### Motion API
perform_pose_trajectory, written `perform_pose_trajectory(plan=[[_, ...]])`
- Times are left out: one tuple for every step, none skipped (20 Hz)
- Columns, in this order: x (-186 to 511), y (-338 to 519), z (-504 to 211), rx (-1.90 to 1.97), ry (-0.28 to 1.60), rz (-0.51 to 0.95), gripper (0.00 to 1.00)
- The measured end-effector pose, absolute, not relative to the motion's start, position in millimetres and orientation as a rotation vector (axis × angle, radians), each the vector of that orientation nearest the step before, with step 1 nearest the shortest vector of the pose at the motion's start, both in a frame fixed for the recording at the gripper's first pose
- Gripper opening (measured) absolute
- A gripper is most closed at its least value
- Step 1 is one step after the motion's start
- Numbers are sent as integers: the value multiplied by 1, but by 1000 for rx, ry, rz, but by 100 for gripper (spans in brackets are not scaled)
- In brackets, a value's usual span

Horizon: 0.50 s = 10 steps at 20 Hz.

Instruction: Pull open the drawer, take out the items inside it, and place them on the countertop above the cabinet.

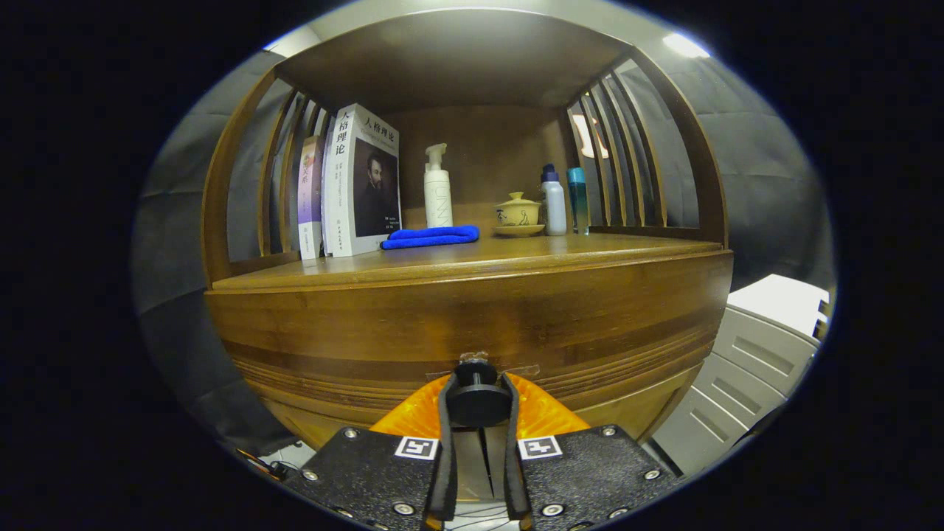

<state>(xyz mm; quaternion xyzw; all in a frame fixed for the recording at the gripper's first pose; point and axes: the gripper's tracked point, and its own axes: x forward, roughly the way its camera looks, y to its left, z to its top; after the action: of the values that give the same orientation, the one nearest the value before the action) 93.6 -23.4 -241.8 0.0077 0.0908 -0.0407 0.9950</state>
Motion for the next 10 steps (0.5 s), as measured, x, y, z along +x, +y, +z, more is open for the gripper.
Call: perform_pose_trajectory(plan=[[93, -24, -242, 19, 184, -81, 25], [93, -23, -242, 31, 189, -75, 25], [91, -23, -242, 43, 191, -69, 25], [89, -23, -242, 46, 193, -65, 25], [84, -24, -243, 40, 194, -63, 25], [79, -24, -242, 33, 195, -62, 25], [74, -24, -242, 29, 195, -63, 25], [67, -24, -241, 30, 196, -62, 25], [60, -24, -241, 31, 198, -61, 25], [52, -24, -241, 31, 200, -62, 25]])
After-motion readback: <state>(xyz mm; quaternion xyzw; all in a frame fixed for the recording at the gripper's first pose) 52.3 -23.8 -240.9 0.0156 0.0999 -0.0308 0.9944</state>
